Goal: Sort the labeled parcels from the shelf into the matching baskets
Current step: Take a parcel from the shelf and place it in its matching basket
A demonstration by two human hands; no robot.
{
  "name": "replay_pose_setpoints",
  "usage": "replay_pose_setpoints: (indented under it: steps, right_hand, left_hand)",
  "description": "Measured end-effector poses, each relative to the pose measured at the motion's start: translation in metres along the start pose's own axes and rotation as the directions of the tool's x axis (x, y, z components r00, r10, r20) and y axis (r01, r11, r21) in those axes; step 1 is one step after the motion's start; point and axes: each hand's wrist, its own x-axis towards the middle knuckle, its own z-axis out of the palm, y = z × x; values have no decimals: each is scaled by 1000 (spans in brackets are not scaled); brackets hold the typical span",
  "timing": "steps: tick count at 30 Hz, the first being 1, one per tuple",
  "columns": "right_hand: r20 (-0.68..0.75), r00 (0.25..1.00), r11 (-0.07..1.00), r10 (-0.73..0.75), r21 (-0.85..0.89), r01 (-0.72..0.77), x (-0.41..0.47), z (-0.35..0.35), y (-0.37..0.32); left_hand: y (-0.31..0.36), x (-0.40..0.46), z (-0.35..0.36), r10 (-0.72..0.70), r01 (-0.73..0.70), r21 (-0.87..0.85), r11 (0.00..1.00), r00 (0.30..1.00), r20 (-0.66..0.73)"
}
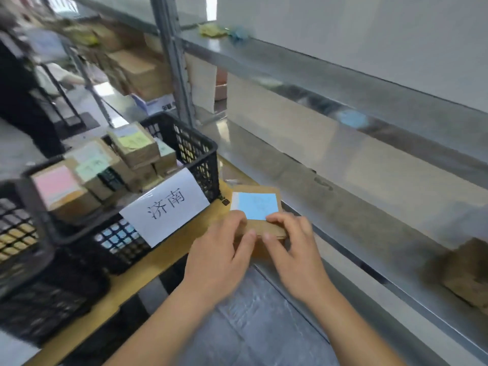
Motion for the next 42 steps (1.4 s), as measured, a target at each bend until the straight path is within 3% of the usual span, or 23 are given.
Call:
replay_pose_setpoints:
  steps: [14,27,33,42]
  right_hand:
    - [121,985,988,-125,101,113,66,134,-70]
    - [317,936,947,-154,318,48,164,207,-94]
    - [478,855,937,-202,349,26,176,250,-115]
    - [674,681,939,-285,340,56,105,329,-177]
  left_hand:
    - [-104,1,-81,-263,272,-1,962,931,-253]
    - [-155,48,-109,-478,493,-44,869,811,-337]
    - [-180,34,-136,-538,611,41,791,724,-432]
    - [-217,-68,-196,-635,781,65,621,550,-544]
